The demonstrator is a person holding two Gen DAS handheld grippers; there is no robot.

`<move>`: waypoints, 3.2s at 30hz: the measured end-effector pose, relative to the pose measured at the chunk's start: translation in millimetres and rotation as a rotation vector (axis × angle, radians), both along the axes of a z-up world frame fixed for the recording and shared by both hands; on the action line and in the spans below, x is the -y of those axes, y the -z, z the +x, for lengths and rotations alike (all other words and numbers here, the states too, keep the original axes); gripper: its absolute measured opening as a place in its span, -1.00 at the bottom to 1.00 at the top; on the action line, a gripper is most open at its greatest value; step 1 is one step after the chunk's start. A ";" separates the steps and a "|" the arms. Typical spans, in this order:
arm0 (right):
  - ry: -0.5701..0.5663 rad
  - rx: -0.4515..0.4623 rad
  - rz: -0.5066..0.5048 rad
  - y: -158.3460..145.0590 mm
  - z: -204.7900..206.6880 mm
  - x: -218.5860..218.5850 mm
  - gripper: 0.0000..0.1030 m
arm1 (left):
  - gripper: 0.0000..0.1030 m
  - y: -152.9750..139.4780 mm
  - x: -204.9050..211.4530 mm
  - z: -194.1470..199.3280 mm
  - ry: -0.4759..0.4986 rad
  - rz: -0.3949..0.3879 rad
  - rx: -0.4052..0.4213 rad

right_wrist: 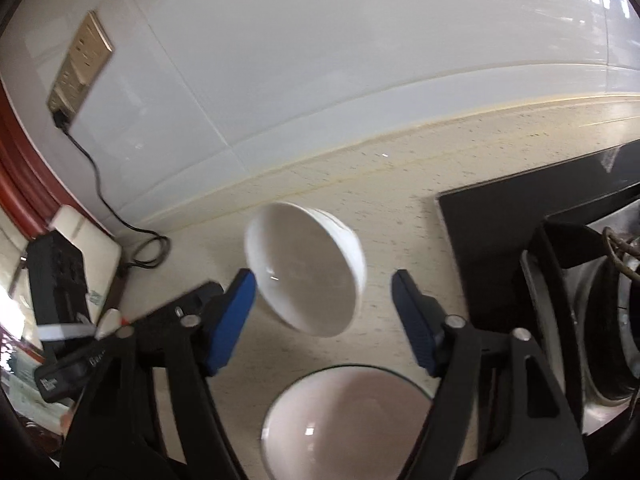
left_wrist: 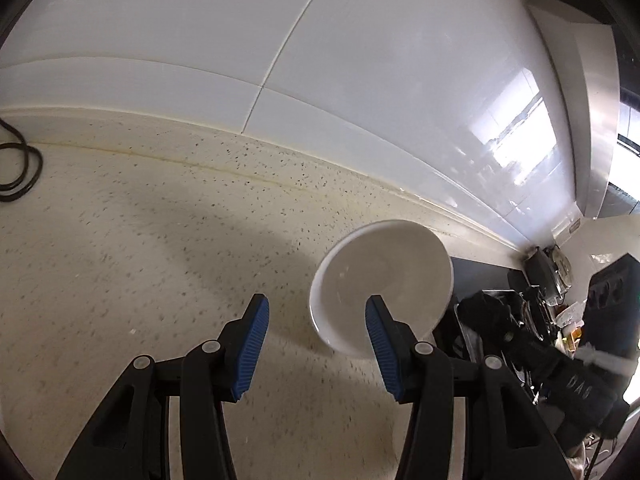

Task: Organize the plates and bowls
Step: 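Move both grippers to the plain white bowl beside the stove, then close both grippers on the rim of the plain white bowl and lift, then carry the plain white bowl with both grippers over the red-logo bowl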

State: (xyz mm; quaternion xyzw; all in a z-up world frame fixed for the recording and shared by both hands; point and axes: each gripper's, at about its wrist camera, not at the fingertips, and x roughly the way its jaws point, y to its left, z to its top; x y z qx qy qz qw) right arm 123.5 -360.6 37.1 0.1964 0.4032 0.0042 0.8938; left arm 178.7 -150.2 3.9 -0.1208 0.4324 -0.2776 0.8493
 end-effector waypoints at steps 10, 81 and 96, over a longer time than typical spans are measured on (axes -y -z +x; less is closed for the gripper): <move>-0.015 -0.070 -0.014 21.0 9.6 -3.4 0.08 | -0.01 24.7 23.7 23.6 0.017 0.020 -0.038; -0.278 0.004 -0.039 -10.1 8.1 -84.3 -0.73 | -0.85 -32.0 -57.4 -48.0 -0.203 0.064 0.050; -0.378 0.068 -0.111 -41.6 -7.9 -136.7 -0.71 | -0.85 -61.7 -103.2 -82.4 -0.287 0.019 0.089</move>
